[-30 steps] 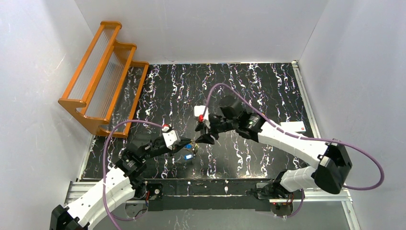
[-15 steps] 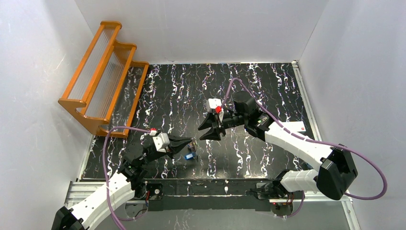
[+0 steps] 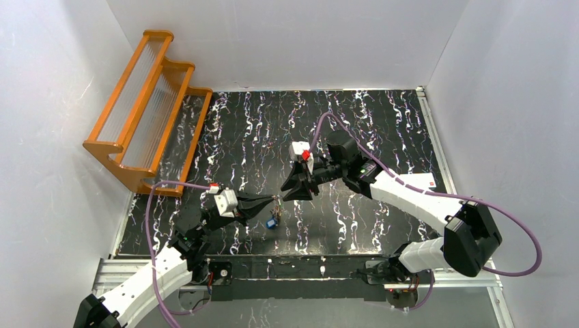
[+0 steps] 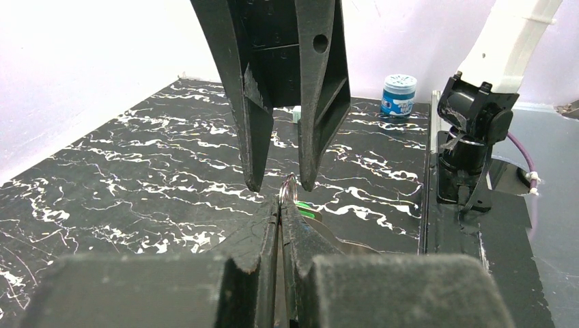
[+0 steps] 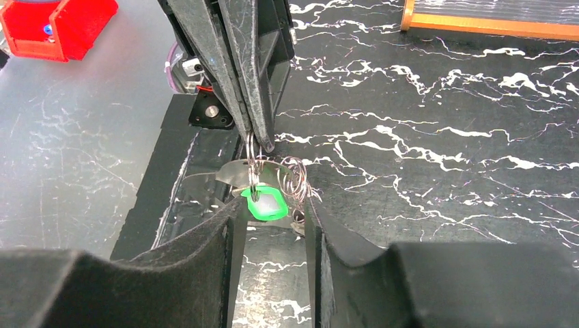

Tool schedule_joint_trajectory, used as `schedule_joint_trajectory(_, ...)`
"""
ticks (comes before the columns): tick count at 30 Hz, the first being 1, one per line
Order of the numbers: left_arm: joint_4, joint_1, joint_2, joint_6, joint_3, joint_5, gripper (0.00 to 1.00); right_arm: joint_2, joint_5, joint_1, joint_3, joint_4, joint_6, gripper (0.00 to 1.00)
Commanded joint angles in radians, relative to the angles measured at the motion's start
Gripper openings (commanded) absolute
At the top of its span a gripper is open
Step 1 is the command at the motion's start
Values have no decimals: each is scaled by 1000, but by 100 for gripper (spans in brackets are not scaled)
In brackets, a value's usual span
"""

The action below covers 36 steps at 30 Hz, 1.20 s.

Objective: Put the keys on the keyring

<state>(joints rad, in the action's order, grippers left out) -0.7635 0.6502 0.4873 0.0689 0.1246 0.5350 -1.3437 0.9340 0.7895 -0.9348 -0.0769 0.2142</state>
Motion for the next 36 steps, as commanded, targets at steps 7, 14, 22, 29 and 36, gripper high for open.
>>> schedule_joint_trajectory(7, -65, 5, 5, 8, 3, 7, 0, -7, 48, 0, -34, -70, -56, 37)
schedule_joint_trajectory(14, -65, 5, 7, 7, 3, 6, 0, -23, 61, -1, -36, -74, -72, 33)
schedule_joint_trajectory(22, -65, 5, -1, 6, 4, 6, 0, -26, 35, 0, -34, -50, -55, 4)
schedule_joint_trajectory(29, -65, 4, -7, 5, 10, 13, 0, -34, 22, 0, -24, -40, -51, 1)
schedule_joint_trajectory(36, -66, 4, -15, 3, 17, 19, 0, -69, 2, 0, -32, -6, -31, 1)
